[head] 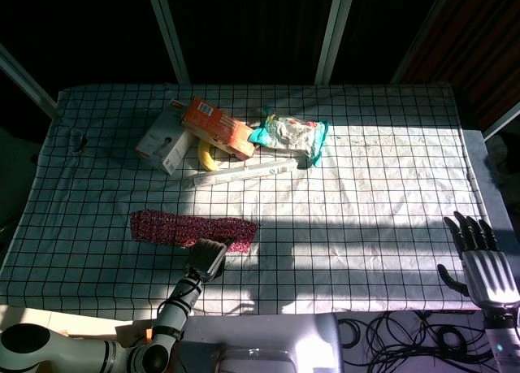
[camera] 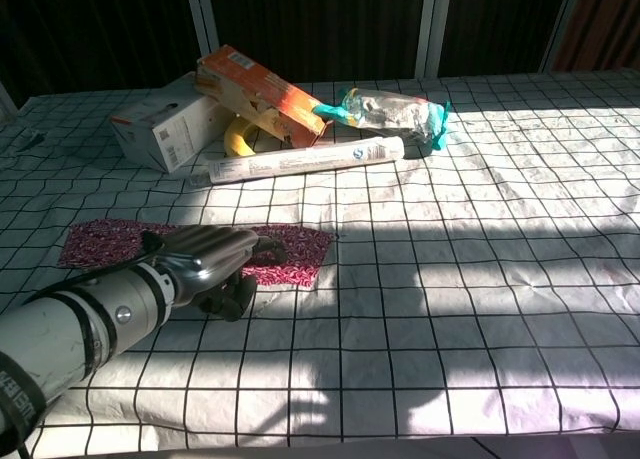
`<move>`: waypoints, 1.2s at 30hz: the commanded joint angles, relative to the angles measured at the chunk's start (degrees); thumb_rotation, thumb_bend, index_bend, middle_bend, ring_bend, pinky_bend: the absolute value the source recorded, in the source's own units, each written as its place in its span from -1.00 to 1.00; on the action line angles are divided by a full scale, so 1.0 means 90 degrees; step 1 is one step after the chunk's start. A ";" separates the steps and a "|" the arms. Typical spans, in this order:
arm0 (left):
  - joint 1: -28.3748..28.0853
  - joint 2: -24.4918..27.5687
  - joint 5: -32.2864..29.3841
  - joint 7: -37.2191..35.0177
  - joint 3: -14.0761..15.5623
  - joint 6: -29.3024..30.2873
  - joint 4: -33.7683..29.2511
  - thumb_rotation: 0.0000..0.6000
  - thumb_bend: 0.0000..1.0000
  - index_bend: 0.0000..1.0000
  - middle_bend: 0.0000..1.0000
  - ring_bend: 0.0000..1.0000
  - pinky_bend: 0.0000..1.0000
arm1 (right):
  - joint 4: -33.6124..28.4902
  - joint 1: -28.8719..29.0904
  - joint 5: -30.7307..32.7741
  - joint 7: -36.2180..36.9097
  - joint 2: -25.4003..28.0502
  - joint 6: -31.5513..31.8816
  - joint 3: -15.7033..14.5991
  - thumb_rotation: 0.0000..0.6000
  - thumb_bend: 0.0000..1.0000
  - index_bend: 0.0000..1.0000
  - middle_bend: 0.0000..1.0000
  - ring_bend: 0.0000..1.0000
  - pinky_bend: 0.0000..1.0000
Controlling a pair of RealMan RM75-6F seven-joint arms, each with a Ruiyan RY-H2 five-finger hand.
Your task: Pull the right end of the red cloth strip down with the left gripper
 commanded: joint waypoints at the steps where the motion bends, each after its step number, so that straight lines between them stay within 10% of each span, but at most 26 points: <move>1: -0.0053 0.0124 -0.0197 0.0102 0.0033 -0.0035 -0.0194 1.00 0.80 -0.42 1.00 1.00 1.00 | -0.0002 -0.0019 -0.0030 0.0083 0.0046 0.0028 -0.0011 1.00 -0.48 -1.00 -1.00 -1.00 -0.95; 23: 0.0083 0.0971 0.0343 0.0333 0.1369 0.0148 -0.1688 1.00 0.82 -0.49 1.00 1.00 1.00 | 0.0012 -0.0206 0.0271 0.0670 0.0236 0.0310 0.0215 1.00 -0.47 -1.00 -1.00 -1.00 -0.94; 36: 0.0314 0.1330 0.1195 0.0083 0.1622 0.0505 -0.2201 1.00 0.80 -0.55 1.00 1.00 1.00 | -0.0007 -0.0193 0.0248 0.0564 0.0195 0.0262 0.0208 1.00 -0.47 -1.00 -1.00 -1.00 -0.94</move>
